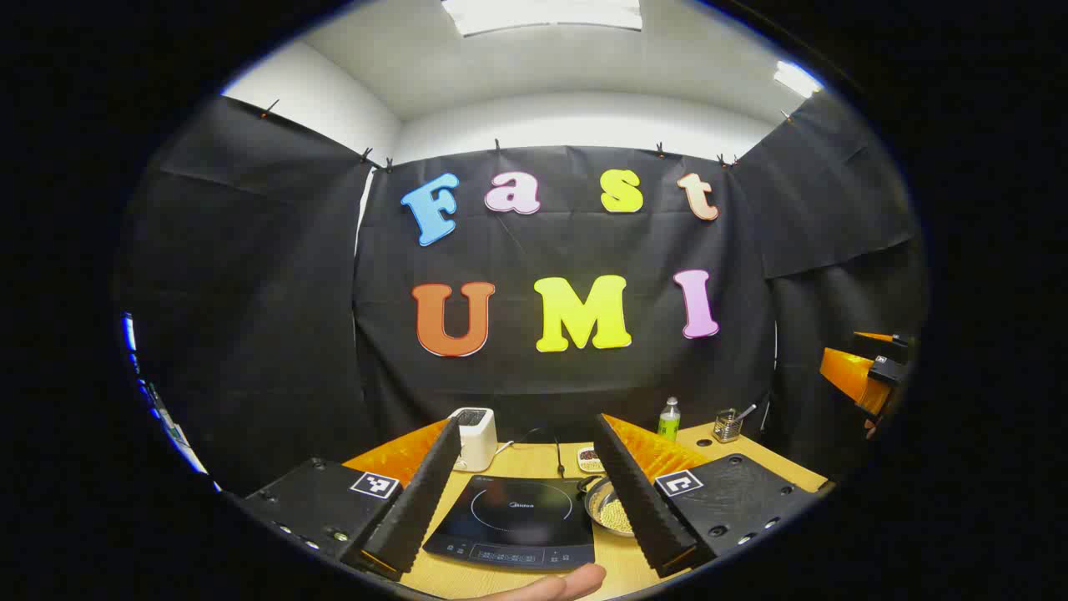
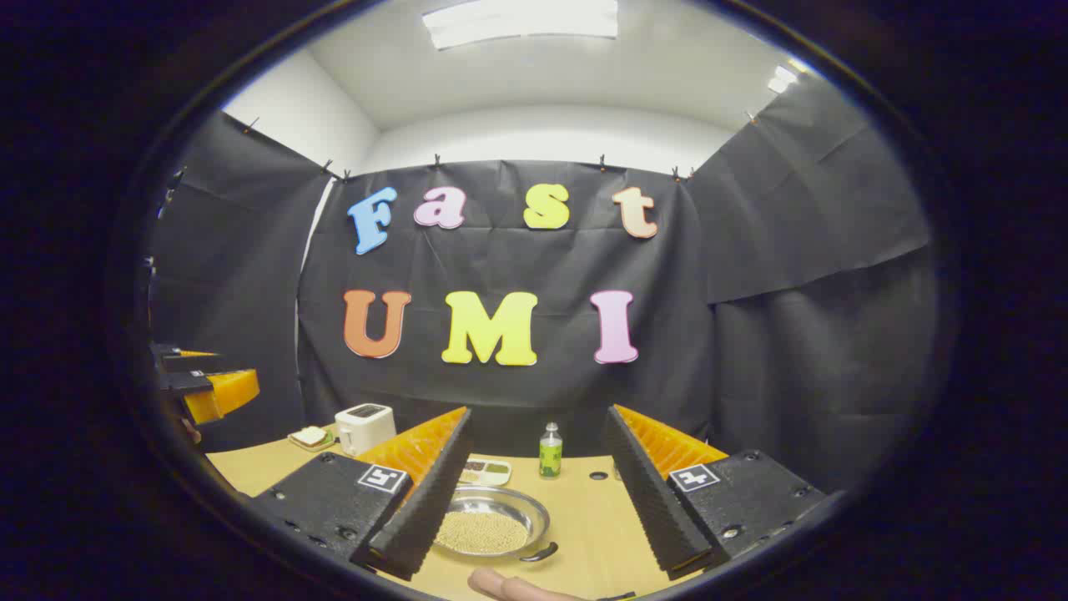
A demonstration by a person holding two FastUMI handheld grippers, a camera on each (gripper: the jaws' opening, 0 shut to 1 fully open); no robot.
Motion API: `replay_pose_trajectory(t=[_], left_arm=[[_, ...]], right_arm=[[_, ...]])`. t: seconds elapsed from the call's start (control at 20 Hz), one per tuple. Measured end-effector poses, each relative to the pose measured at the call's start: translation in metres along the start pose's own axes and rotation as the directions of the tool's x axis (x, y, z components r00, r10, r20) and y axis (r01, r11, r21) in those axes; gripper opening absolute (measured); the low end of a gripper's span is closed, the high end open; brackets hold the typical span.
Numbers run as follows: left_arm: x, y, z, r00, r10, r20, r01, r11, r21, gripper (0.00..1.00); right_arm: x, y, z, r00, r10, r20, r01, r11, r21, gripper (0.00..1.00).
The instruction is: First push the handle of the pot to place it horizontally, then grasp the pot with both hands and set it on the induction cooktop.
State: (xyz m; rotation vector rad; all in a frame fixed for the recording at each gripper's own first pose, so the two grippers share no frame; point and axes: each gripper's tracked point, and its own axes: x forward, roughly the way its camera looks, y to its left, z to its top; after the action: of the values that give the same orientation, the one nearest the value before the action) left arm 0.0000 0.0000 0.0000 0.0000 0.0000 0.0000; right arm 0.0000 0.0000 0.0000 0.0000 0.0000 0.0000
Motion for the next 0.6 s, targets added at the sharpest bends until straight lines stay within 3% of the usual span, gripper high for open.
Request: replay_pose_trajectory(t=[0.3,0.6], left_arm=[[-0.004,-0.003,0.001,1.0,-0.022,0.001,0.022,1.0,0.021,0.95],[-0.01,-0.009,0.006,1.0,-0.026,0.004,0.026,1.0,0.017,0.95]], right_arm=[[-0.017,0.01,0.011,0.998,0.064,0.027,-0.066,0.995,0.073,0.96],[-0.023,0.016,0.014,0.996,0.081,0.038,-0.083,0.995,0.056,0.96]])
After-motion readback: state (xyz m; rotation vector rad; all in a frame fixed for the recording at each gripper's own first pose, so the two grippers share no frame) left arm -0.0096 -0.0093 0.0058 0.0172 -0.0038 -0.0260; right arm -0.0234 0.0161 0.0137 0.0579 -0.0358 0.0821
